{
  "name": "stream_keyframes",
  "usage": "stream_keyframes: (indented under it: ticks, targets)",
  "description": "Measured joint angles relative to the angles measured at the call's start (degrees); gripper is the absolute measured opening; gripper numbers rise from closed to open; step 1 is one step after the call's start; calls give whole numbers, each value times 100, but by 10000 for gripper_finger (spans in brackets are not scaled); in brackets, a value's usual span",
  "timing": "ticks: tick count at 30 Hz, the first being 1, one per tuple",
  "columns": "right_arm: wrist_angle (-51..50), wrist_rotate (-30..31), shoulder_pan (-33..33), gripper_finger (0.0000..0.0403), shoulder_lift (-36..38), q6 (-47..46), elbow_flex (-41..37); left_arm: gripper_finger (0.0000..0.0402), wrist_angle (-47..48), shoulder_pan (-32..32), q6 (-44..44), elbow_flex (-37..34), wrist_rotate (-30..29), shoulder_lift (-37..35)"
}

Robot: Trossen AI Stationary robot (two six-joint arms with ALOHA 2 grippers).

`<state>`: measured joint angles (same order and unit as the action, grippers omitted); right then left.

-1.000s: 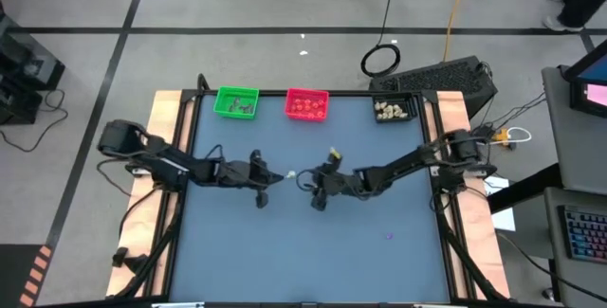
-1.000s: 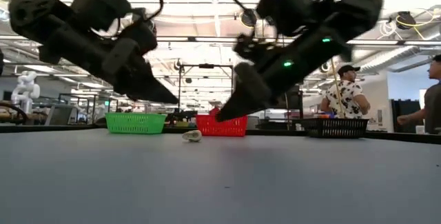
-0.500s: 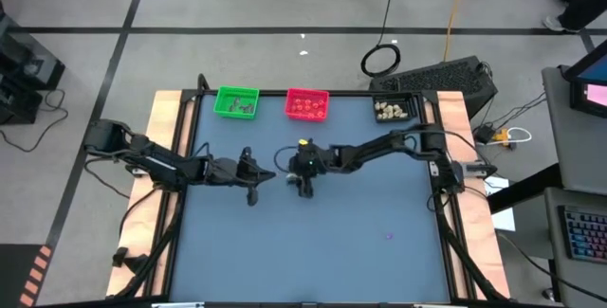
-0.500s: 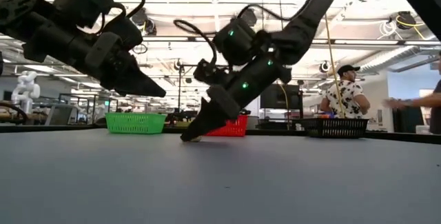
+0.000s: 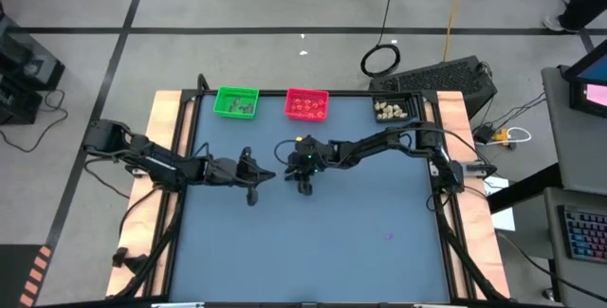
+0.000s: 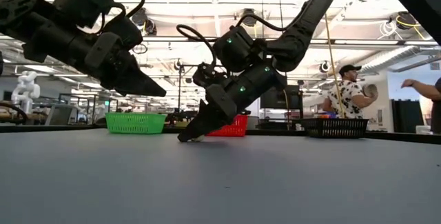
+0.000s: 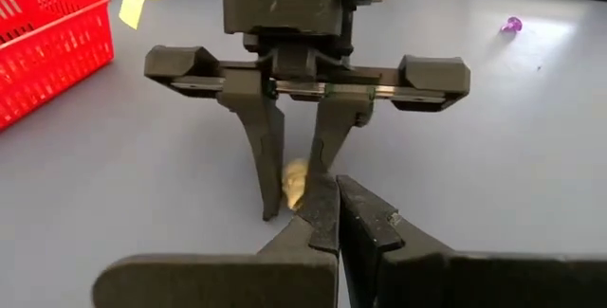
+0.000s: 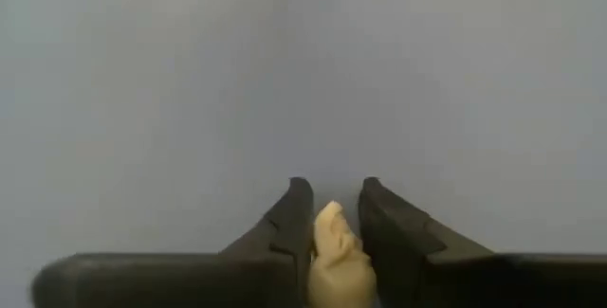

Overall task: Sort Halloween decoration
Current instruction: Put the white skull toy into the black bin

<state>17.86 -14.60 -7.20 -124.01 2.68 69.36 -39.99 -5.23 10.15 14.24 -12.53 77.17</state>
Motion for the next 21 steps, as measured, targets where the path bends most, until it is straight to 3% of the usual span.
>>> stream_keyframes:
  ticks: [7, 17, 21]
  targets:
    - [8, -89, 16, 11, 87, 96, -4, 0, 0, 0, -2, 0, 0, 2]
    - [-575, -38, 26, 0, 787, 142, -43, 0, 1, 0, -2, 0, 2, 2]
    - [-983, 328, 60, 0, 1044, 249, -36, 0, 2, 0, -2, 0, 2, 2]
